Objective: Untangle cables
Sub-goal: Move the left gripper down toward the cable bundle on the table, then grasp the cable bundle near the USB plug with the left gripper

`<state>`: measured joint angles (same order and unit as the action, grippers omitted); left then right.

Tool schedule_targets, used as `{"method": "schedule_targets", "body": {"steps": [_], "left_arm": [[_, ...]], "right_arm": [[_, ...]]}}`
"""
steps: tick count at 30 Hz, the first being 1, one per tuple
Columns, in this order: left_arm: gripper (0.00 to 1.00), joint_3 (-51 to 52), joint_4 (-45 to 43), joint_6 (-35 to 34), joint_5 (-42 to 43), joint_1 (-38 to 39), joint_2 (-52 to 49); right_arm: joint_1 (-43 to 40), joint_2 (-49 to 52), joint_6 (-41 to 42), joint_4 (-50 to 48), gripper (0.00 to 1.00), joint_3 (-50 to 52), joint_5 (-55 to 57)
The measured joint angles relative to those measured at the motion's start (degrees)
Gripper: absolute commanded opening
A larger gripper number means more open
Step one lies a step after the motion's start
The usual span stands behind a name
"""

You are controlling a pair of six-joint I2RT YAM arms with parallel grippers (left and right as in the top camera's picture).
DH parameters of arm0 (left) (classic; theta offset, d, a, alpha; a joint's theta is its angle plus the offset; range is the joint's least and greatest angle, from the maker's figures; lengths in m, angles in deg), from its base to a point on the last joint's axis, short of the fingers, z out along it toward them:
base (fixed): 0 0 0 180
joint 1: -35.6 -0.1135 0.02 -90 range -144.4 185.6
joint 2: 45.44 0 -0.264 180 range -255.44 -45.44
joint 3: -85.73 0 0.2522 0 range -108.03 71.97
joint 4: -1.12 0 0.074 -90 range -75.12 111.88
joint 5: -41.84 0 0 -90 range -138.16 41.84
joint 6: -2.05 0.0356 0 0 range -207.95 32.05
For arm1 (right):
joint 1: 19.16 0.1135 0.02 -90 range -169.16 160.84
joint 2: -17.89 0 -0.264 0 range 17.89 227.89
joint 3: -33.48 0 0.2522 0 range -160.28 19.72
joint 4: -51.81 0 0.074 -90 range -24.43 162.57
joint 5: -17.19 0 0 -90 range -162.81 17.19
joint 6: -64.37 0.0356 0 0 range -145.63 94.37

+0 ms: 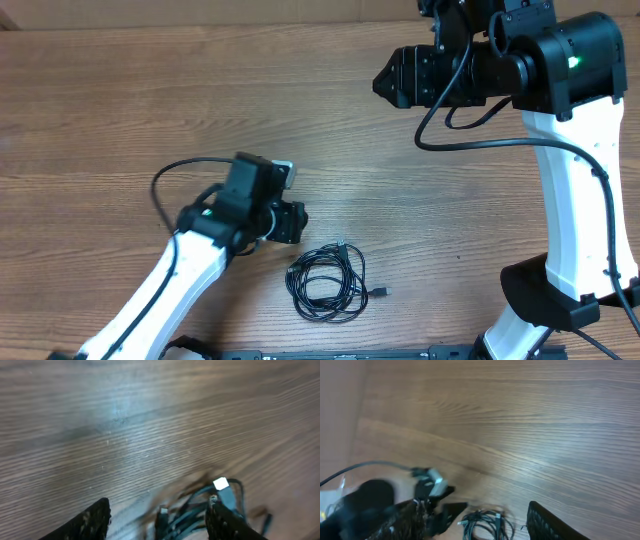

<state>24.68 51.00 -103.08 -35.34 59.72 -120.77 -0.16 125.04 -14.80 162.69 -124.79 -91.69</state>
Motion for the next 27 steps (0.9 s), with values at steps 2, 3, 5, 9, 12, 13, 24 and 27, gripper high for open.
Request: {"method": "schedule_targets", "body": {"steps": [2,3,5,9,12,13,24,27], "left_arm": [[0.59,0.02,-0.72,-0.26,-1.4,1.46,-3.21],[0.6,0.02,-1.11,-0.39,-2.14,2.21,-4.68],[0.6,0.04,-1.9,-0.48,-3.8,3.72,-7.43],[0.58,0.11,-3.41,-0.39,-6.49,6.43,-11.89],[0.57,0.11,-3.8,1.38,-7.48,8.33,-13.94],[0.56,0.11,-3.78,2.21,-7.5,9.05,-14.4],[0.55,0.11,-6.19,11.02,-7.5,15.45,-15.23],[0.56,0.11,-6.16,11.67,-7.5,15.45,-15.23]], "right_arm": [[0.0,0.0,-0.59,-0.02,0.63,-0.02,-1.09],[0.0,0.0,-0.81,-0.02,0.63,0.0,-1.38],[0.0,0.0,-1.29,0.0,0.63,0.0,-1.92],[0.0,0.0,-2.4,-0.02,0.63,-0.02,-2.36],[0.0,0.0,-2.95,-0.02,0.64,-0.02,-2.54],[0.0,0.0,-3.13,0.0,0.64,0.0,-2.64],[0.0,0.0,-5.73,0.0,0.65,-0.02,-2.78],[0.0,0.0,-5.99,0.0,0.66,-0.02,-2.78]]}}
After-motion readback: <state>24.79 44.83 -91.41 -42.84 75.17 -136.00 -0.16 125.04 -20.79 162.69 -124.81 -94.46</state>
